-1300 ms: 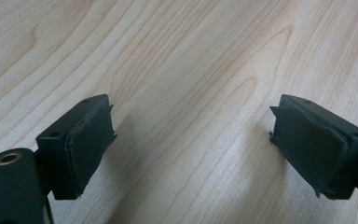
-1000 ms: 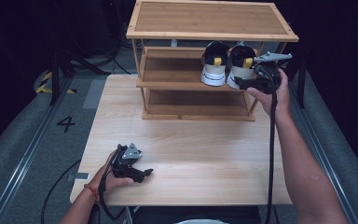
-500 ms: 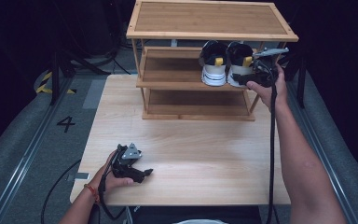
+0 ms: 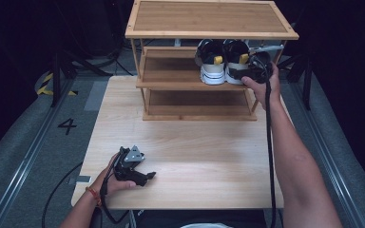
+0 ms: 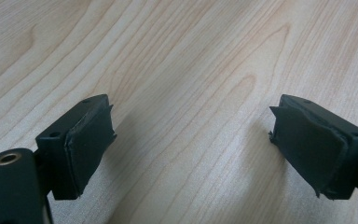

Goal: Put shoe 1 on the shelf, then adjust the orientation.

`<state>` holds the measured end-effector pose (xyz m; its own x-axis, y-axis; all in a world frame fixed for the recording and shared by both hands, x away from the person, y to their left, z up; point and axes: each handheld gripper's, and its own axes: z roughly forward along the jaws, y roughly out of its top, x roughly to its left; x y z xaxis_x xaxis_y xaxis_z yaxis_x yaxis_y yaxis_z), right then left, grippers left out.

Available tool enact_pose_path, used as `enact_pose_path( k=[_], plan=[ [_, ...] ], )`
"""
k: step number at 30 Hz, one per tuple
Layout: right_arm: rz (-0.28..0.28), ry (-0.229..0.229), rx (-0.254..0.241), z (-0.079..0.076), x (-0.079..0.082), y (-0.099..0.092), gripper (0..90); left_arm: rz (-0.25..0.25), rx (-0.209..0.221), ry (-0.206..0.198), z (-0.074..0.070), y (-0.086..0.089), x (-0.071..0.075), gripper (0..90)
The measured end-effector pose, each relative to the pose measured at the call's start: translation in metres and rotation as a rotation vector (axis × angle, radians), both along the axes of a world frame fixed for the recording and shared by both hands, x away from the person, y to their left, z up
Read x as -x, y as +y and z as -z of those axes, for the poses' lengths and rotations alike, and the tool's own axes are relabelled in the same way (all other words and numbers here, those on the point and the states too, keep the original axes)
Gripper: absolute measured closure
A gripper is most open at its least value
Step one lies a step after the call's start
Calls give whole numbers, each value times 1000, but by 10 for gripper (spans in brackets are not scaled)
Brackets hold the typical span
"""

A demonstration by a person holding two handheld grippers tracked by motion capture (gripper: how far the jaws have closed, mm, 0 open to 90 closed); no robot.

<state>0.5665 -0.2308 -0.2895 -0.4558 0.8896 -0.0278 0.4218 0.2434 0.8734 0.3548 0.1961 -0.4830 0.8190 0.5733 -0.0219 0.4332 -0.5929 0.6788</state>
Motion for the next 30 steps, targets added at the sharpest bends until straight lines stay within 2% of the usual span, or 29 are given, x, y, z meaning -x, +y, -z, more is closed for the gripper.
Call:
enact_pose_path(
  k=[1, 2, 4, 7, 10, 12, 13, 14, 18, 22, 24, 28, 30],
  plan=[
    [7, 4, -14, 0, -1, 3, 160, 2, -3, -5, 0, 0, 0, 126],
    [30, 8, -7, -1, -2, 10, 159, 2, -2, -4, 0, 0, 0, 125],
    [23, -7, -3, -4, 0, 13, 163, 3, -3, -2, 0, 0, 0, 126],
    [14, 0, 10, -5, 1, 11, 162, 3, -4, -4, 0, 0, 0, 127],
    [-19, -2, 21, -5, 6, 4, 184, 5, -3, -1, 0, 0, 0, 127],
    [-19, -3, 13, -5, 7, 3, 195, 5, -3, -1, 0, 0, 0, 127],
    [-17, -5, 21, -5, 8, 4, 198, 6, -4, -2, 0, 0, 0, 127],
    [-14, -11, 53, -5, 9, 6, 203, 5, -4, -2, 0, 0, 0, 126],
    [-16, -19, 68, -6, 10, 7, 211, 6, -3, -1, 0, 0, 0, 126],
    [-19, -27, 54, -7, 12, 8, 222, 7, -4, -5, 0, 0, -1, 125],
    [-10, -38, 69, -7, 13, 12, 215, 6, -4, -5, 0, 0, -1, 125],
    [10, -27, 91, -4, 12, 15, 192, 4, -2, -2, 0, 0, 0, 125],
    [9, -34, 76, -4, 13, 14, 208, 6, -4, -5, 0, 0, -1, 124]
  ],
)
